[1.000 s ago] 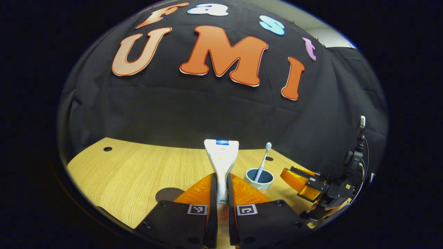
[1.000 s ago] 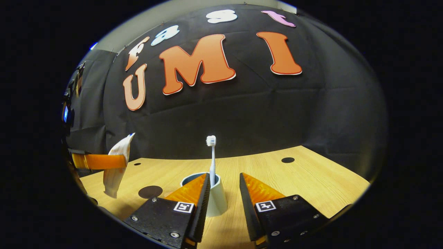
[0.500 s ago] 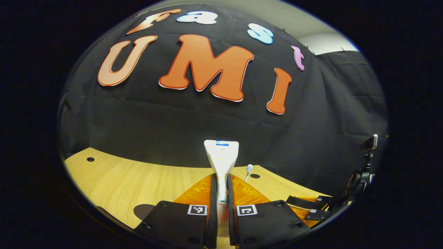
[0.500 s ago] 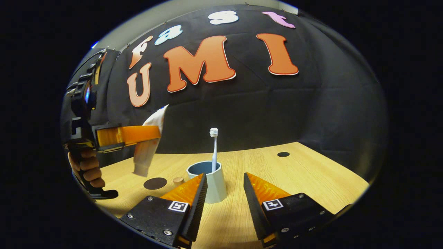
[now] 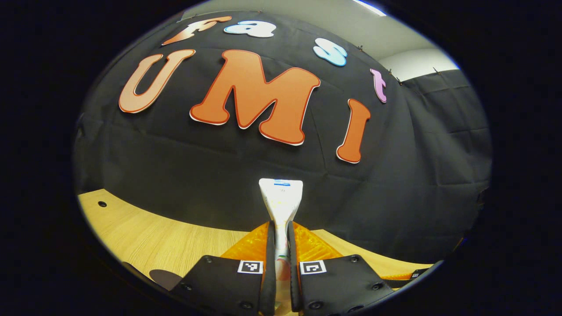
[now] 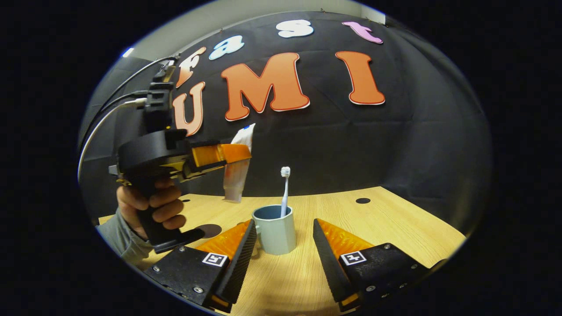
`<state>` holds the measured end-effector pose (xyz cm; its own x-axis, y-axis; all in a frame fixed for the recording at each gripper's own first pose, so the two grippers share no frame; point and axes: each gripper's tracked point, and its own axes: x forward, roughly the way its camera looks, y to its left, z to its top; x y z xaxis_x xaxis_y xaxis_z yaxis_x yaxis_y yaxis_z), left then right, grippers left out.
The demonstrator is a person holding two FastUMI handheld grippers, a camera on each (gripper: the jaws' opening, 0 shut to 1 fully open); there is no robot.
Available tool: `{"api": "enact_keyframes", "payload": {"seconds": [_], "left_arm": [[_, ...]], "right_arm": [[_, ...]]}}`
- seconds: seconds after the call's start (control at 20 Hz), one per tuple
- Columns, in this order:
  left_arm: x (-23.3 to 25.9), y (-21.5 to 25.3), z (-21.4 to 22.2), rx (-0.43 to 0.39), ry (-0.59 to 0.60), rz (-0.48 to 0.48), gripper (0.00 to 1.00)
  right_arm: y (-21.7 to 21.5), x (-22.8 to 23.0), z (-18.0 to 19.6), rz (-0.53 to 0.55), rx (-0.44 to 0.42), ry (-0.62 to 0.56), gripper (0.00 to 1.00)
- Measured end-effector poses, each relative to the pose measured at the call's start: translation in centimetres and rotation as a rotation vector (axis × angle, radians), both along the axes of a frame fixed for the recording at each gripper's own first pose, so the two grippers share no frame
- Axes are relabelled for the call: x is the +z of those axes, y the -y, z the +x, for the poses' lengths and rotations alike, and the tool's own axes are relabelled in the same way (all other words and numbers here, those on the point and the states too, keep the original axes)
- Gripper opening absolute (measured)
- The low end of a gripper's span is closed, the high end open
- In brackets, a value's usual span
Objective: Put the toothbrush and toothpaste on the desktop into the cup, then pick up the cup and place it on the coaster on the desktop.
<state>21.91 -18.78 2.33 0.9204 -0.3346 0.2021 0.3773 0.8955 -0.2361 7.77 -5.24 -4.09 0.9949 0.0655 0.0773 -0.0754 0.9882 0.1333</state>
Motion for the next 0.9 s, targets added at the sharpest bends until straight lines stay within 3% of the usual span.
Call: {"api": "enact_keyframes", "payload": {"seconds": [0.35,0.65,0.9], "left_arm": [[-1.1,2.6,1.6,-0.037,-0.013,-0.043,0.16],[-2.7,3.4,3.0,0.0,-0.035,-0.09,0.17],[-5.0,3.7,3.9,0.05,-0.066,-0.061,0.17]], "right_arm": [[0.9,0.0,-0.8,-0.001,-0.008,0.005,0.79],[2.0,0.0,-1.4,0.001,-0.027,0.01,0.79],[3.0,-0.1,-1.9,0.002,-0.044,0.012,0.79]]}}
